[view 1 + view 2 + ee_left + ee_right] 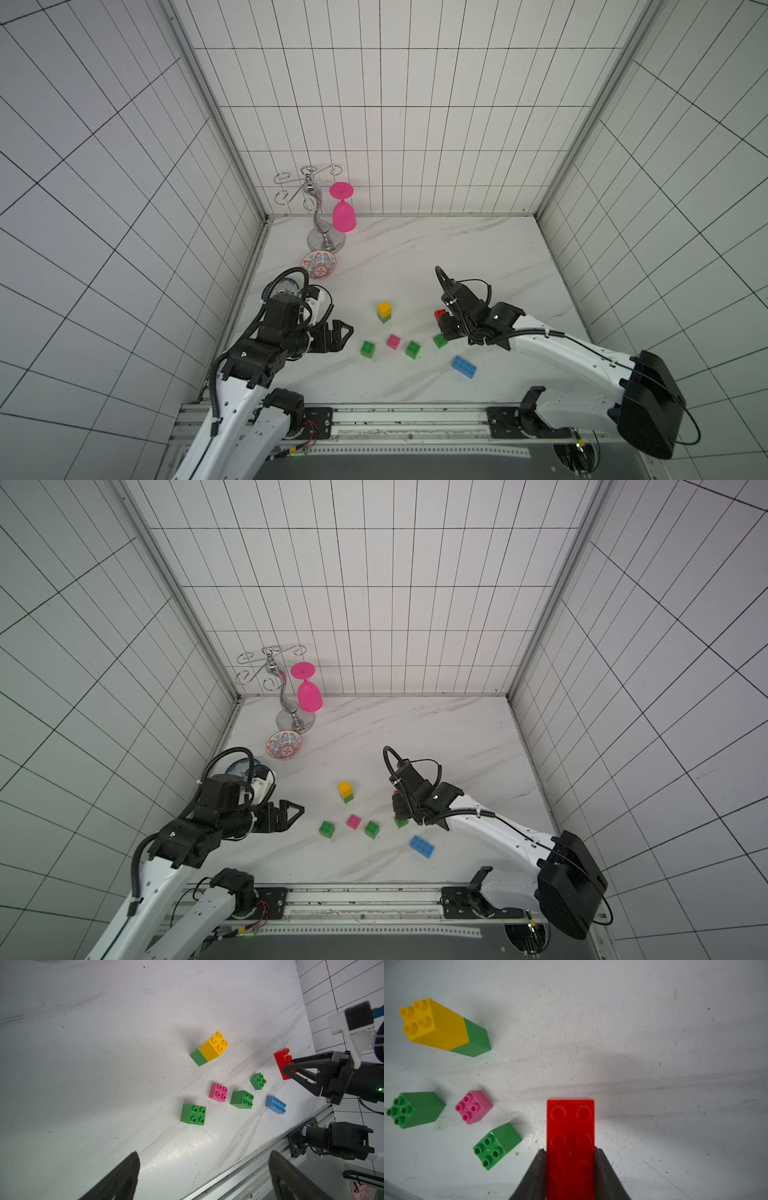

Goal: Assemble the letter r with lego
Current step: Assemble the lego brick with the lego brick.

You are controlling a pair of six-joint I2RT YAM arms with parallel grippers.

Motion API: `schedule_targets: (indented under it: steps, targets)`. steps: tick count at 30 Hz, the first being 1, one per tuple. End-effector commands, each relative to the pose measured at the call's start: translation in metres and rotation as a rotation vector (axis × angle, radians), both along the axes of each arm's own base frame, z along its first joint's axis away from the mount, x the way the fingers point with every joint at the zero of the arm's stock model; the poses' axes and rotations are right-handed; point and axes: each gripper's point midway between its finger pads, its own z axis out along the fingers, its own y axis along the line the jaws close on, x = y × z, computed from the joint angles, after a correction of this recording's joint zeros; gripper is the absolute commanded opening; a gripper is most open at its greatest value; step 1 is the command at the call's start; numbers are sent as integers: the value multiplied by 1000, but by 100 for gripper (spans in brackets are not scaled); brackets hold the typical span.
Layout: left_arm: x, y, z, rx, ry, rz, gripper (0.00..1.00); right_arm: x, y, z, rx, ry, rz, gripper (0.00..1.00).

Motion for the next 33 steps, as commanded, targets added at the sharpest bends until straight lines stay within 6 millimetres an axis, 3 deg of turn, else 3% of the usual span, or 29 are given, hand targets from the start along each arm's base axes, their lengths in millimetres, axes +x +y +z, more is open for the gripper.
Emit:
schedule_targets:
  steps: [1,5,16,33]
  targets:
    - [1,0,1,-6,-21,3,97,-5,13,-16,-3,-35,140,0]
    - [0,1,2,-4,-29,10,97,-5,21,-19,12,-61,149,0]
    - [1,7,1,10,-37,46,97,-1,1,-38,-79,-121,79,0]
    - [3,10,0,14,-35,65,97,-1,13,-44,-70,-153,74,0]
